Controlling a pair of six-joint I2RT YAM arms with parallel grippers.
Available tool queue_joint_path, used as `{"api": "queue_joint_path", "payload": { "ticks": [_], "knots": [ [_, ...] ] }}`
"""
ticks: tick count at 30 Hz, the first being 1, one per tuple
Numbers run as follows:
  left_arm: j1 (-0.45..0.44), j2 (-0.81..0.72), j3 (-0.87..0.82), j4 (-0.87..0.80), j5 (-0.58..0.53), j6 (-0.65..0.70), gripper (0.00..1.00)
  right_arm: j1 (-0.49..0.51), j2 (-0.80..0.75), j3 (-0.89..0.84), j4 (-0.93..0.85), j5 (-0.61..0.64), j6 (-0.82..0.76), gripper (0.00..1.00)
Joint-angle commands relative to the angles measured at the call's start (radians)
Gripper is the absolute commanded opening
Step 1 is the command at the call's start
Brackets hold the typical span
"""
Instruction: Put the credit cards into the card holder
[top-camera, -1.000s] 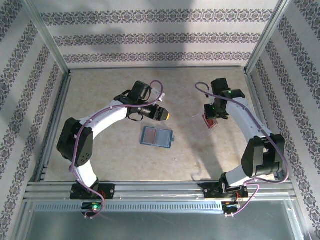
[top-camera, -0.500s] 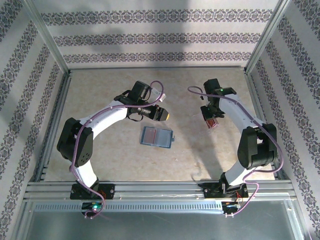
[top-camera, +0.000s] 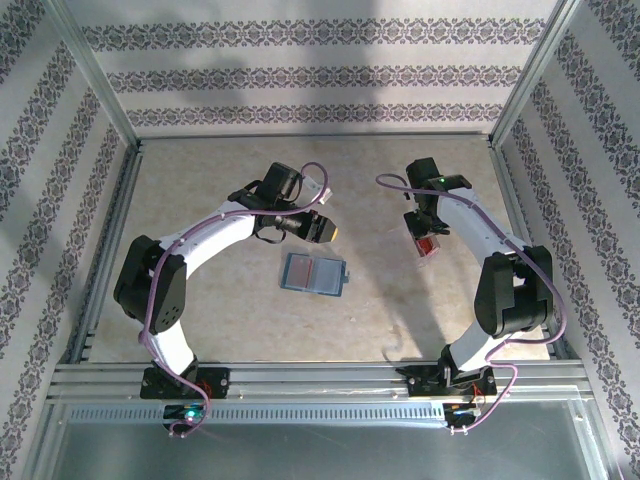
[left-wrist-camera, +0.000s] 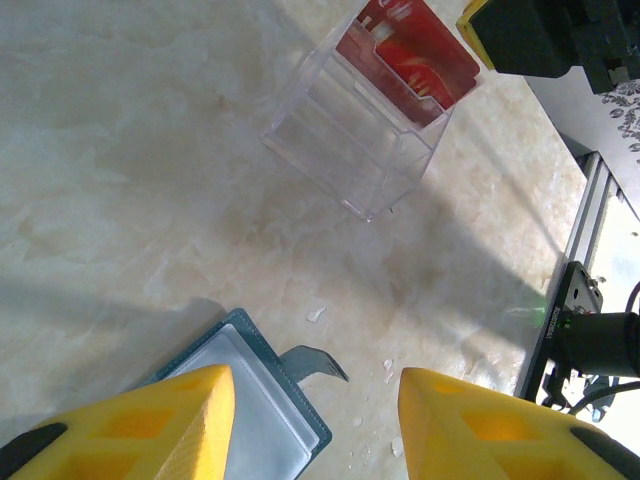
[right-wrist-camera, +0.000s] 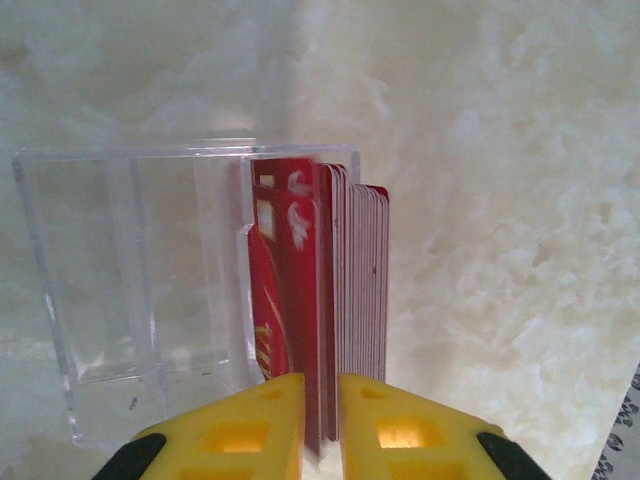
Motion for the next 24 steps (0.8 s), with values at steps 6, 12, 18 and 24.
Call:
{"api": "queue_joint_path", "payload": {
  "ticks": [6, 12, 18, 24],
  "knots": [
    [-0.016, -0.021, -0.004, -0.021, -0.012, 0.028, 0.47, 0.007, -0.006, -0.005, -0.008, 0.064, -0.004, 0.34],
    [-0.017, -0.012, 0.001, -0.021, -0.008, 0.030, 0.47, -0.004, 0.027, -0.011, 0.002, 0.062, 0.005, 0.56],
    [-0.076, 0.075, 0.115, -0.044, 0.020, 0.019, 0.32, -0.072, 0.054, 0.007, 0.000, -0.020, 0.032, 0.57],
    [-0.162, 0.216, 0.215, 0.159, 0.064, -0.111, 0.00, -0.132, 0.027, -0.011, 0.028, -0.140, 0.049, 0.62]
  ]
}}
